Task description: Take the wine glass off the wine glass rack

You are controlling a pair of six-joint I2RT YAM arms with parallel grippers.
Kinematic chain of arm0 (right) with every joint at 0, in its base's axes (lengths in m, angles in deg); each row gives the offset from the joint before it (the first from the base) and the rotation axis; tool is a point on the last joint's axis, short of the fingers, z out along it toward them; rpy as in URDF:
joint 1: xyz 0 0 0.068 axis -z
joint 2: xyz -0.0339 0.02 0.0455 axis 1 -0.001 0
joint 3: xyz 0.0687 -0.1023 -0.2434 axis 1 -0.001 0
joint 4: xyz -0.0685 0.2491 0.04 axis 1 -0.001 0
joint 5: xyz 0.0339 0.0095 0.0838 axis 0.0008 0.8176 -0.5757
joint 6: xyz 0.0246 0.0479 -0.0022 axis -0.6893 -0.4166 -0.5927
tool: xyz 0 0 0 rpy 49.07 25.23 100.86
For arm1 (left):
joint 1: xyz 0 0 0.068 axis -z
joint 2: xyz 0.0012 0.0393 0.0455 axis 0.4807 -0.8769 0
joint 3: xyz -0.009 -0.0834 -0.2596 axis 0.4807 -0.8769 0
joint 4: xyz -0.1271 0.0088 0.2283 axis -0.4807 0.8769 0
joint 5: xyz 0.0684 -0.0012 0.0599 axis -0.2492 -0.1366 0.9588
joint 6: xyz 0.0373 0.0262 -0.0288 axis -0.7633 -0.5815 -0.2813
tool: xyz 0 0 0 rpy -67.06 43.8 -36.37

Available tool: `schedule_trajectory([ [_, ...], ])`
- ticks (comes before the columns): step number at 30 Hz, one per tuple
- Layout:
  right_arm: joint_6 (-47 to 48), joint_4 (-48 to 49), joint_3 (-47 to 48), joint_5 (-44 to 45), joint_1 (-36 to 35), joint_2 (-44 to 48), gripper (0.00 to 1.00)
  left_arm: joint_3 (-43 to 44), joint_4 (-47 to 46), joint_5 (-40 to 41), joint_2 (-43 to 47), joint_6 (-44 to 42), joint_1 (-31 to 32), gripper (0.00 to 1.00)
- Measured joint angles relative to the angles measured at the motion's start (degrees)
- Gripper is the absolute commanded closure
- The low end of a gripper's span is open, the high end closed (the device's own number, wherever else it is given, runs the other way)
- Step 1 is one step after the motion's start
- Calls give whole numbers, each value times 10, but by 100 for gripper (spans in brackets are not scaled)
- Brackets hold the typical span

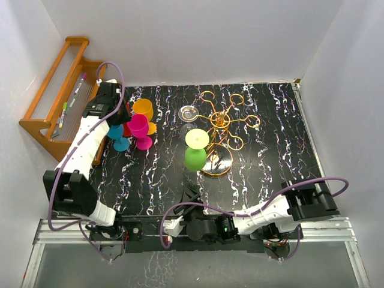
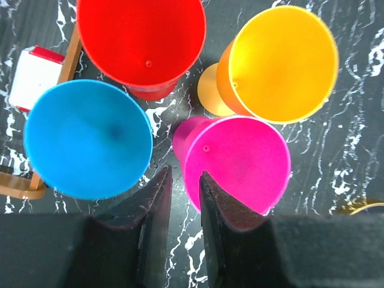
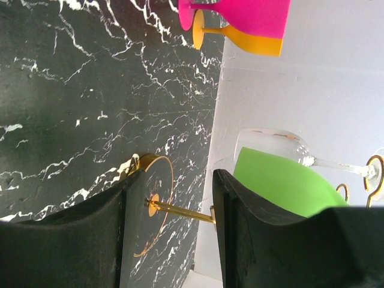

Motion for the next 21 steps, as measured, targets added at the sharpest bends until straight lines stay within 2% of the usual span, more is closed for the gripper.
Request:
schedule_trajectory([
  [5,-9,-21,34,2,0,6,50,0,8,-7,96,6,0,68],
  [8,-37,-72,85,2,0,7,53,-18,-5,-16,181,12,0,65],
  [12,-100,-179,236,-1,1,5,60,-90,-22,-16,313,22,0,56],
  [15,-146,-229,363,0,2,5,62,-155,-22,0,386,30,0,53],
  [19,-216,-302,485,3,4,9,72,-199,-5,22,416,40,0,52],
  [21,-267,-355,531,-7,11,15,74,-212,-4,26,418,43,0,52],
])
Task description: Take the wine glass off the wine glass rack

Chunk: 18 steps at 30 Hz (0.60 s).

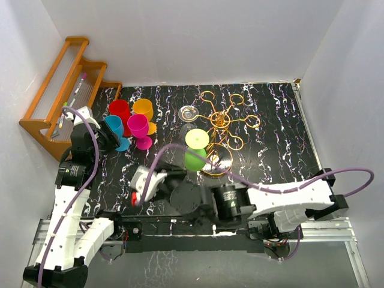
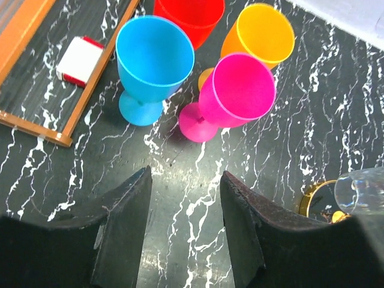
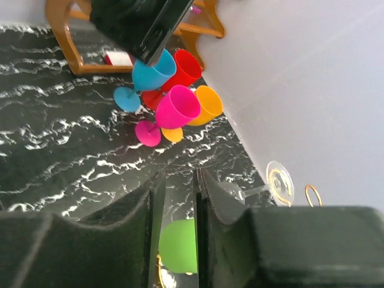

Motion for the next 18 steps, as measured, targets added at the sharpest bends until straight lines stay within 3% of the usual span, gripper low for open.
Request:
schedule_trajectory([
  [2,-71,-66,51,-37,23,5,73,-14,-1,0,-1,2,0,52],
  [8,-308,-243,214,-172,157,9,48,-39,-25,-38,-10,11,0,52],
  [10,-390,-288,253,-232,199,12,45,-46,-37,-66,-15,15,0,52],
  [14,-527,-343,243,-365,328,52,40,-47,-59,-121,-27,22,0,52],
  [18,-603,-384,218,-429,407,82,40,-43,-80,-204,-40,39,0,51],
])
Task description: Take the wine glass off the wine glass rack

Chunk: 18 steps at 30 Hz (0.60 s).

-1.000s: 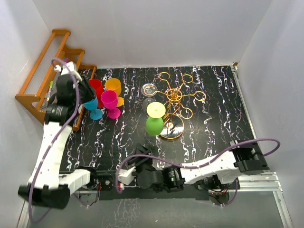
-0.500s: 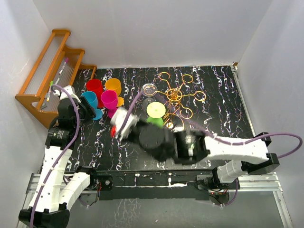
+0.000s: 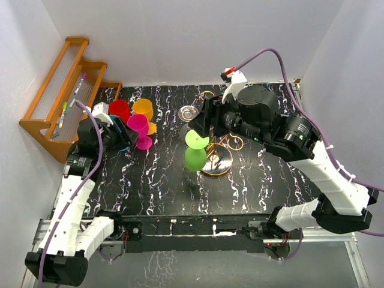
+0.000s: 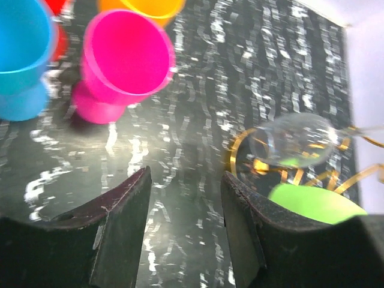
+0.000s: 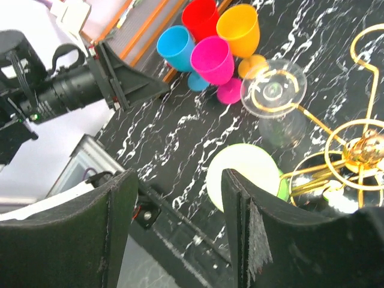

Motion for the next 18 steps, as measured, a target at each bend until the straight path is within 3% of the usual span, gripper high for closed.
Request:
schedule_trajectory([
  [7,-54,-13,-55,-23,28,28,41,23,-59,-193,-32,74,0,51],
  [13,-65,-6,-120,50,28,83,42,28,-134,-337,-33,184,0,50],
  [18,-62,8,-127,114,28,118,42,84,-130,-395,-69,206,26,50],
])
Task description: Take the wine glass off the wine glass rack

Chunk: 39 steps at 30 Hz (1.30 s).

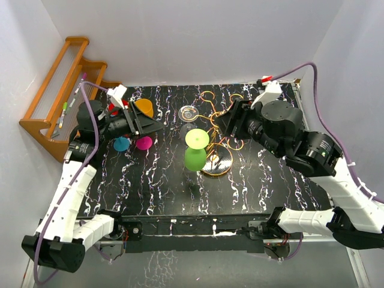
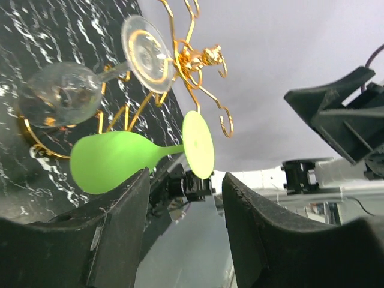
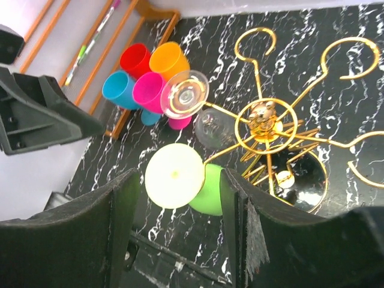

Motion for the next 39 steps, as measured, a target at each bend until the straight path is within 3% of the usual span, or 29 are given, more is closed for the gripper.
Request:
schedule_trajectory([
  [13,57,49,-50,150,0,18,42,62,57,-11,-116,-35,118,53],
  [29,101,120,-86,177,0,53,42,114,110,37,-171,-58,190,58],
  [32,108,128,-94,179,0,60,42,125,117,45,-185,-60,200,63],
  [39,114,138,-108,180,0,71,42,144,138,52,-196,-65,206,90],
])
